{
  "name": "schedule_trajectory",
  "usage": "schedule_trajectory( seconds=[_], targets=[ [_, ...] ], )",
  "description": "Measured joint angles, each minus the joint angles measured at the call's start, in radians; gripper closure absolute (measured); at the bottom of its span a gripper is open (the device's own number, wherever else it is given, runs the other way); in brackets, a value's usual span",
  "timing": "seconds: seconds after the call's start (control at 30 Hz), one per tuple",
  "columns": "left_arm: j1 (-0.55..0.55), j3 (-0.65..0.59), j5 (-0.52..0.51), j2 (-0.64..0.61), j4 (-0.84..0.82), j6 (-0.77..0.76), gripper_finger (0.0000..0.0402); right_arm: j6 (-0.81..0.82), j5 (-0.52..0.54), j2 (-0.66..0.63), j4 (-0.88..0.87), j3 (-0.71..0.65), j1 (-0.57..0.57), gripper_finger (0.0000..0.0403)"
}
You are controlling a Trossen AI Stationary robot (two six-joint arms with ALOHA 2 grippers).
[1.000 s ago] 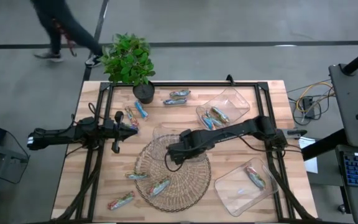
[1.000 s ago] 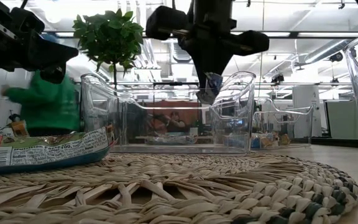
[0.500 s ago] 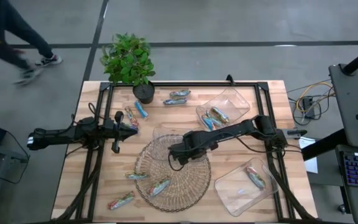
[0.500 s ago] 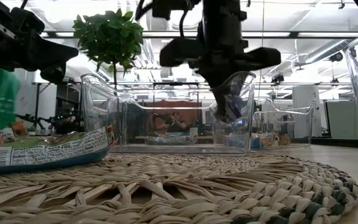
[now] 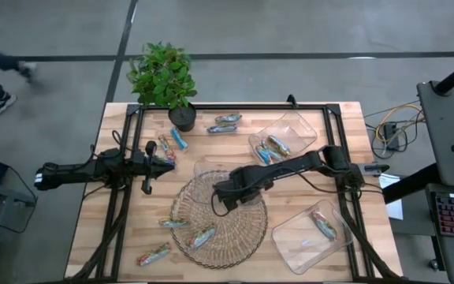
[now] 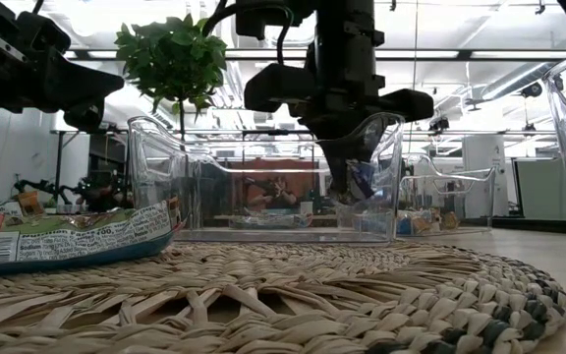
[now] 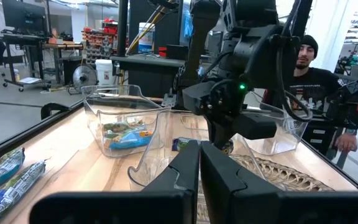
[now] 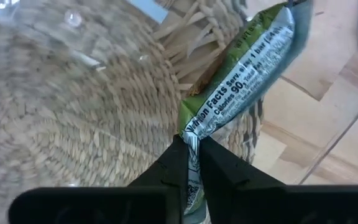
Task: Pick and place Granola Bars by type
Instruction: Put the blue granola bar into the middle transparent bin
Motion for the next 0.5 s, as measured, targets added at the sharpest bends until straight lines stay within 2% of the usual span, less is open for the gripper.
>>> schedule_trajectory(
  seconds=[0.33, 0.5],
  targets=[
    [0.000, 0.000, 0.000, 0.000, 0.000, 0.000, 0.0402, -0.040, -0.012, -0.002, -0.005, -0.001, -0.013, 0.0282],
    [0.000, 0.000, 0.000, 0.000, 0.000, 0.000, 0.0402, -0.091, 0.029, -0.007, -0.007, 0.030, -0.014, 0.0252]
  ],
)
